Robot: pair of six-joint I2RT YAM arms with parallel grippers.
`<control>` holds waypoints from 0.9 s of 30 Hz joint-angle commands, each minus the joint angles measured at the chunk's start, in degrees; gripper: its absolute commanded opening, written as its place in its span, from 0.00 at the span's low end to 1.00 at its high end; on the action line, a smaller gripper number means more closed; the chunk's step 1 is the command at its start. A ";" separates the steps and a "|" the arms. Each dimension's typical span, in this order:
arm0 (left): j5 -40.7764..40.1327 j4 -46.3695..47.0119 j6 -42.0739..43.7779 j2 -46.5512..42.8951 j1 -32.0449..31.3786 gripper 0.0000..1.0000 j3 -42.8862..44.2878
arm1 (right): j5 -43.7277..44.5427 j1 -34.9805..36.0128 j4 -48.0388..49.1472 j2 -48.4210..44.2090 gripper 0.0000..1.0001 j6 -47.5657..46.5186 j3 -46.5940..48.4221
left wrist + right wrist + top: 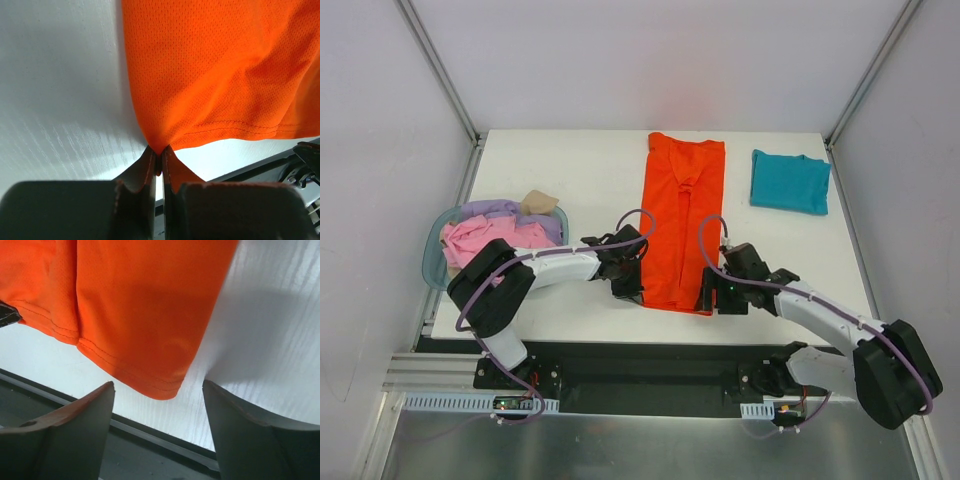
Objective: Fold and stack the t-shirts
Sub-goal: Grab the bottom of the folded rectangular tshirt with both arms
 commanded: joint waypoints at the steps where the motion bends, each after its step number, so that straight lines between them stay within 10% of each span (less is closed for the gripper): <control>1: -0.64 -1.37 0.63 -0.40 0.53 0.00 -1.09 | 0.53 -0.01 3.41 3.59 0.63 0.34 1.15; 10: -1.42 -1.02 -0.50 -3.21 0.36 0.00 -4.95 | -0.44 0.42 2.28 7.30 0.17 0.17 -0.51; 27: -2.74 -1.02 -7.01 -30.01 -15.20 0.00 -19.37 | -3.34 20.37 -8.01 -26.63 0.08 19.23 -9.57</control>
